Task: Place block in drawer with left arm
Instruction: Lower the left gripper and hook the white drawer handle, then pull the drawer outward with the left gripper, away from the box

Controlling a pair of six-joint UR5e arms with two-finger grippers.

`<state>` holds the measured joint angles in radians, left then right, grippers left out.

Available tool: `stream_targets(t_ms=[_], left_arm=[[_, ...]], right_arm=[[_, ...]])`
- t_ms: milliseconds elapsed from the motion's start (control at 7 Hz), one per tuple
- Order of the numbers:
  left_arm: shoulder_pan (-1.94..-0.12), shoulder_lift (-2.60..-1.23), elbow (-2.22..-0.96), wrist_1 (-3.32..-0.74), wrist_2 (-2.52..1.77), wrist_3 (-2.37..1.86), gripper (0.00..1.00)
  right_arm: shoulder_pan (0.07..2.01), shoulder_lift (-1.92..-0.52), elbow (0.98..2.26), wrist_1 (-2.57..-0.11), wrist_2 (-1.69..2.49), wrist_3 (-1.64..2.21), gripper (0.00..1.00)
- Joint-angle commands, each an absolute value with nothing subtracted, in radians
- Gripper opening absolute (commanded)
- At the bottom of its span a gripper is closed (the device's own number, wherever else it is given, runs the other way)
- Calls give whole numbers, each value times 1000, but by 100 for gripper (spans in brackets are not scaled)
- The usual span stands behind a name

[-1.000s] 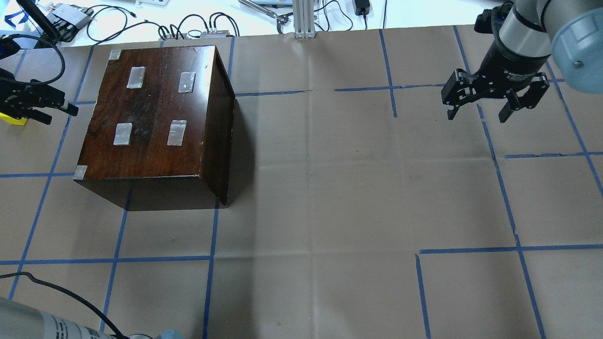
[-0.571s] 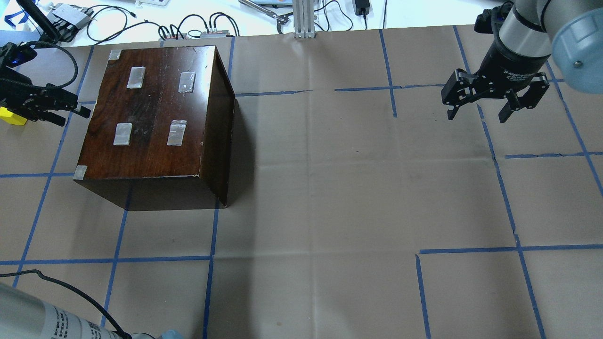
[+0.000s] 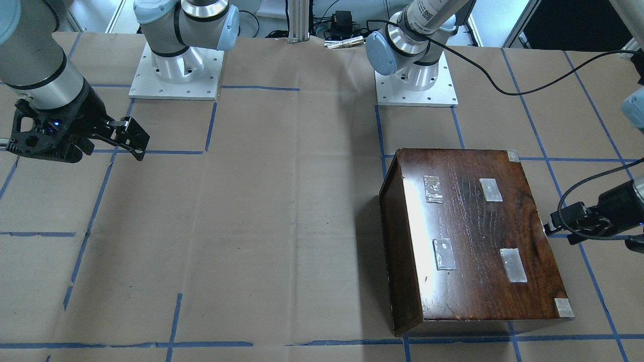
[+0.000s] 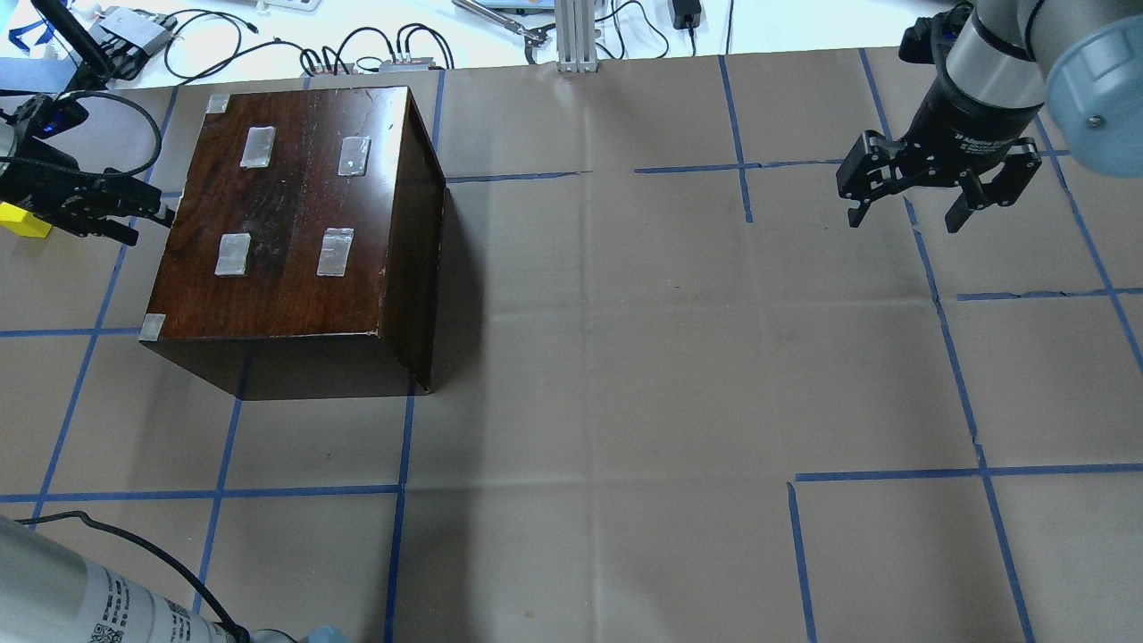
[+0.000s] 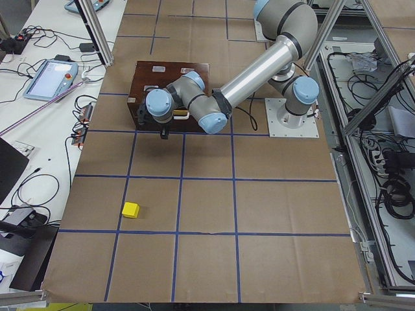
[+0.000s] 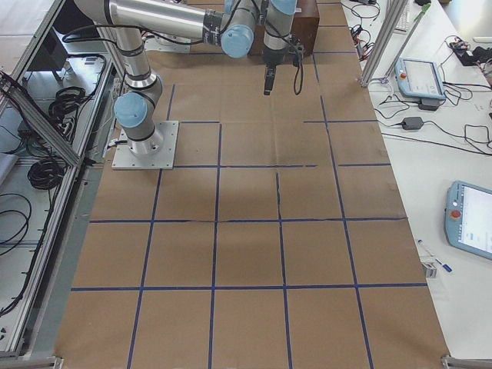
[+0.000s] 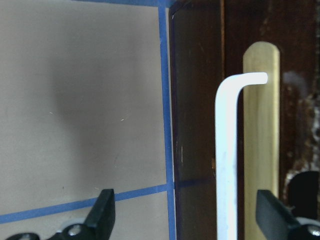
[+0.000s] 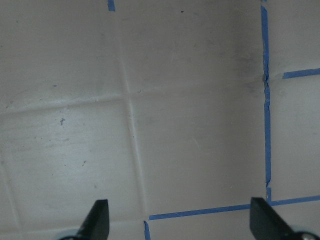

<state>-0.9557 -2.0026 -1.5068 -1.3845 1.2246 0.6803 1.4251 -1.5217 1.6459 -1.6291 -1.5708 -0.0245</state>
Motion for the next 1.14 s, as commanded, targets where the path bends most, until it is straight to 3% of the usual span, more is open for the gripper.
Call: stream_targets(t_ms=[0,1000], left_arm=[[-957,-2028,-1506,-1373,1224,683,98],[-940,-2037,-1500,-1333,1239,683,98]], right_arm=[[1425,-1522,1644,-1629,-1571,-25,100],[1425,-1522,1646,-1629,-1571,-25,100]])
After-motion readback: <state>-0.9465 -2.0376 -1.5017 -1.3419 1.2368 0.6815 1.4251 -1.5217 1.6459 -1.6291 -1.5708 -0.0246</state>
